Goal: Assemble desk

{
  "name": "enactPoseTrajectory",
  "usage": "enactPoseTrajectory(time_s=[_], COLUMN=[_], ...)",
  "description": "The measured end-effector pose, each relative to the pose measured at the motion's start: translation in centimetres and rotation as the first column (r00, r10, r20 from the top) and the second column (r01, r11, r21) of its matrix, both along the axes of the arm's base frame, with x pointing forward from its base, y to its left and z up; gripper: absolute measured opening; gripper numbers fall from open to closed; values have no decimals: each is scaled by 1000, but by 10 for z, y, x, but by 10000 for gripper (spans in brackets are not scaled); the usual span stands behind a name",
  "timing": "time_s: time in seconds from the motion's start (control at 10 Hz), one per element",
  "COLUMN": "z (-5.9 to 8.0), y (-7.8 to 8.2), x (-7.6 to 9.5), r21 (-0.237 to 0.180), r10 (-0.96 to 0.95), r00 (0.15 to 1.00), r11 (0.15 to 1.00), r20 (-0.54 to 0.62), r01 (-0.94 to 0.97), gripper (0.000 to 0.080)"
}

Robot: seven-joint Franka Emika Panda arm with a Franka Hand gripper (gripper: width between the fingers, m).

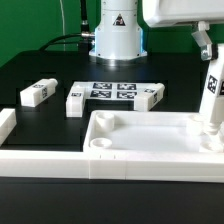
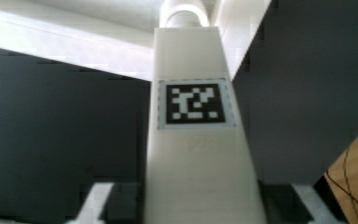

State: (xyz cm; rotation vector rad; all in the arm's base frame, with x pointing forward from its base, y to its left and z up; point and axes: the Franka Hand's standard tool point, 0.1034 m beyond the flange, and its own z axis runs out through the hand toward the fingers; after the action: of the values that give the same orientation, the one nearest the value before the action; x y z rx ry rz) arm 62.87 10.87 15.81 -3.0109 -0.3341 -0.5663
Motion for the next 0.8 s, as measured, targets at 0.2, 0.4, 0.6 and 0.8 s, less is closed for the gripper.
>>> enactPoseTrajectory(time_s=[0.2,0.4,0.6,0.8], z=[-1,-3,-2,-5], y=[0,-1,-2,-2], x=[-1,2,14,15], r21=[-4,-11,-16,-15], r10=[9,26,37,37], r00=[1000,1000,999,999], r11=[1000,1000,999,999], r20=[-1,0,9,6], r01=[-9,-26,-37,-37], gripper=[290,290,290,290])
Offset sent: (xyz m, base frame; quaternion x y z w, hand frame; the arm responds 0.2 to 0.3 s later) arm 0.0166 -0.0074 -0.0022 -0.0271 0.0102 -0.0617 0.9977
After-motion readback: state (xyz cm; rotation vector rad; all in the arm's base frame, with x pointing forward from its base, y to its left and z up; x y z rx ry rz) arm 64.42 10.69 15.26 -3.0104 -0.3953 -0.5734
